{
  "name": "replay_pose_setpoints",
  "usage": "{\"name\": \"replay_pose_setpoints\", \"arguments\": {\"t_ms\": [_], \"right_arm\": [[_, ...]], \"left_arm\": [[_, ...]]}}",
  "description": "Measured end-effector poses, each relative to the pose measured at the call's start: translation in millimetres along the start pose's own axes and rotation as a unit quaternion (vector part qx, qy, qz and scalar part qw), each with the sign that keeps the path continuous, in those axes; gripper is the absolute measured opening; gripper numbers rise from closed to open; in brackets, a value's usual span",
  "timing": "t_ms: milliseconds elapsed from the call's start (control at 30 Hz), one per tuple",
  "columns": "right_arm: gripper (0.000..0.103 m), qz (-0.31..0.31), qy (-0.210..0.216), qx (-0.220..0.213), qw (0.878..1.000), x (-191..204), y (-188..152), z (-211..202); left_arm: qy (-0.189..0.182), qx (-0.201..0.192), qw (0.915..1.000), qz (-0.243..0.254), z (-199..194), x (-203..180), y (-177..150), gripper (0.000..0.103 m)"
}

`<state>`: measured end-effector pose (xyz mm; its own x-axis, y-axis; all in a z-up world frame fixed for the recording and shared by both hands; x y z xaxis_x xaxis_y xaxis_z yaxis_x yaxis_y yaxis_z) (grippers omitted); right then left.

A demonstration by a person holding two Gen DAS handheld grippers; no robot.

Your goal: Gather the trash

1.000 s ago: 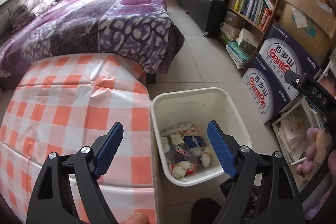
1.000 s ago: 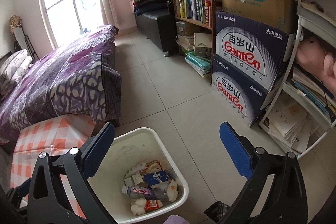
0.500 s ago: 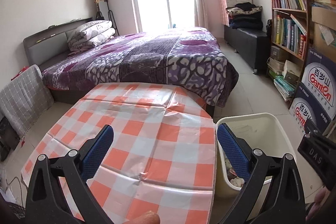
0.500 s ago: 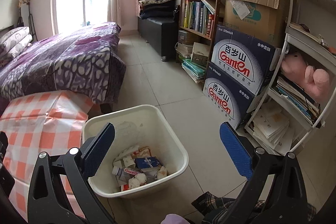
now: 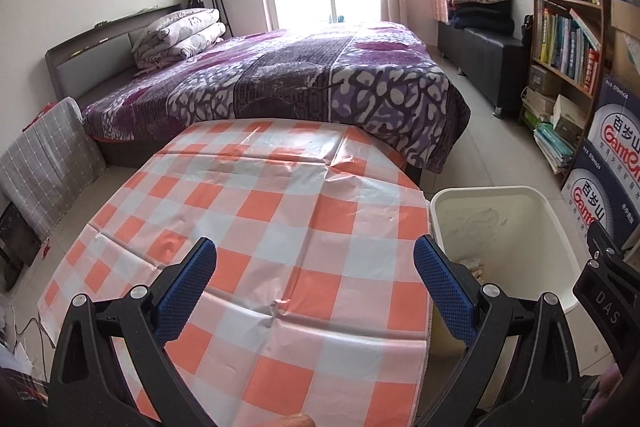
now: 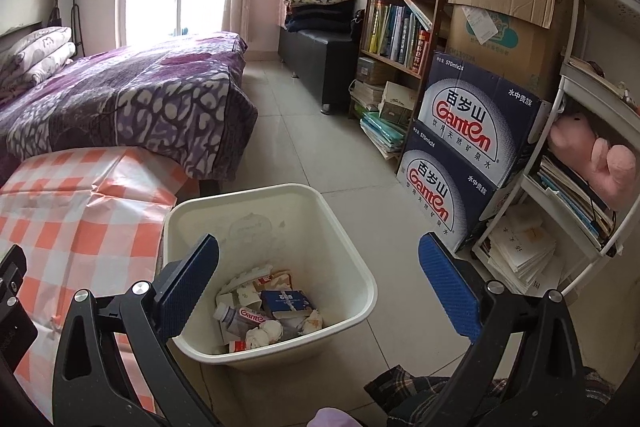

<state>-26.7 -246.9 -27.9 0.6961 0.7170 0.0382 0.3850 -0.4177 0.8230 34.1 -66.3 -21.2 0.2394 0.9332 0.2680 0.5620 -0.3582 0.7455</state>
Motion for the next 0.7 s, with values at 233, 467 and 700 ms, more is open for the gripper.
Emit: {"name": "replay_pose_setpoints", "arguments": {"t_ms": [233, 467, 700], "right_arm": [[0.096, 0.001, 0.010, 0.007, 1.000, 0.9, -2.2, 2.4], [0.096, -0.004, 0.013, 0.009, 1.000, 2.7, -4.1, 2.5], [0.096, -0.007, 0.014, 0.009, 1.000, 5.4, -4.6, 1.1]], "left_arm": [[-0.002, 0.002, 1.0000, 0.004, 1.7, -3.8, -0.7, 0.096], [-0.002, 0.002, 1.0000, 0.003, 1.9, -2.9, -1.3, 0.096], [-0.001, 0.002, 1.0000, 0.003, 2.0, -2.1, -1.9, 0.096]]}}
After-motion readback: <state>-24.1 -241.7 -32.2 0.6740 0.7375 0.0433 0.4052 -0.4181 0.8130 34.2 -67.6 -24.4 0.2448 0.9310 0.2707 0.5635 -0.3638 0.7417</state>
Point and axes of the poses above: each gripper's, at about its wrist camera, not at the fingertips, and z roughly the way its jaws point, x to its left, y to its top, the point moved 1 cm from there along z, roughly the way its jaws point, and after that the axes turned 10 degrees about z, right-handed, at the moved point
